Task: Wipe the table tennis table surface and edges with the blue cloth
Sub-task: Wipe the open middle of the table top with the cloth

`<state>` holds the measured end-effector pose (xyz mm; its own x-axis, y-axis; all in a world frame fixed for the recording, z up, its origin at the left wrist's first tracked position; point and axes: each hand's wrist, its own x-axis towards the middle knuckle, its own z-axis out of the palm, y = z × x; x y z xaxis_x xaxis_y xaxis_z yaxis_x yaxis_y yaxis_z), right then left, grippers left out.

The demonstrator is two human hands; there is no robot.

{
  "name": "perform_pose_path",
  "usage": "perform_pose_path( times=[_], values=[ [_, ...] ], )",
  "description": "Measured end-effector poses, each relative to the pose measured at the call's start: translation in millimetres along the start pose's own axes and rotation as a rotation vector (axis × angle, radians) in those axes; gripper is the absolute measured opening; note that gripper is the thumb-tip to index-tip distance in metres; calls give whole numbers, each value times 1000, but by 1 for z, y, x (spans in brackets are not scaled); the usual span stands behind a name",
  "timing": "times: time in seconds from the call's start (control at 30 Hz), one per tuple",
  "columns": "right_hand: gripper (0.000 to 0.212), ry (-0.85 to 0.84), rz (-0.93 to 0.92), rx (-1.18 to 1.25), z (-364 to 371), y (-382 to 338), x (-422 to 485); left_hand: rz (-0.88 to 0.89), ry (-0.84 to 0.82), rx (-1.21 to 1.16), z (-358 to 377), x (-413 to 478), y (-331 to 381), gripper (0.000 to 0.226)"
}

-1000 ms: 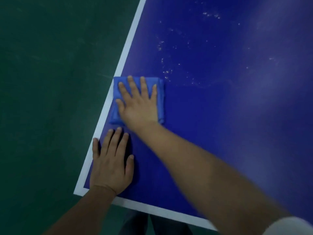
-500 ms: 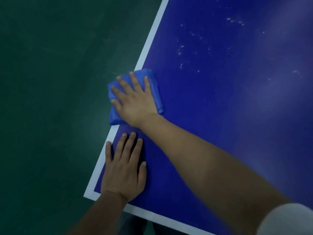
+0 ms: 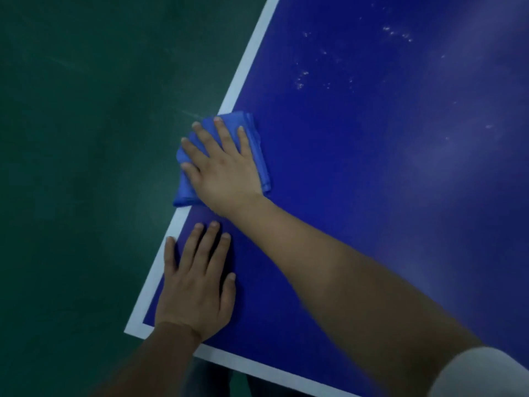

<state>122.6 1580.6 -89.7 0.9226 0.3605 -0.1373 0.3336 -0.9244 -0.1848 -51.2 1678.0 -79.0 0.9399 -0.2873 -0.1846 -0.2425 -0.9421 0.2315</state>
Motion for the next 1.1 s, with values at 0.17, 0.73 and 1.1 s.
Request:
perform_pose_path(
  times=[0.17, 0.73, 1.1],
  values=[
    [52, 148, 344, -87, -7, 127, -134, -9, -1, 25, 2, 1, -1, 66],
    [60, 130, 612, -81, -18, 168, -118, -27, -3, 78, 5, 3, 1, 67],
    [59, 165, 592, 34, -13, 93, -1, -6, 0, 91, 5, 3, 2, 66]
  ],
)
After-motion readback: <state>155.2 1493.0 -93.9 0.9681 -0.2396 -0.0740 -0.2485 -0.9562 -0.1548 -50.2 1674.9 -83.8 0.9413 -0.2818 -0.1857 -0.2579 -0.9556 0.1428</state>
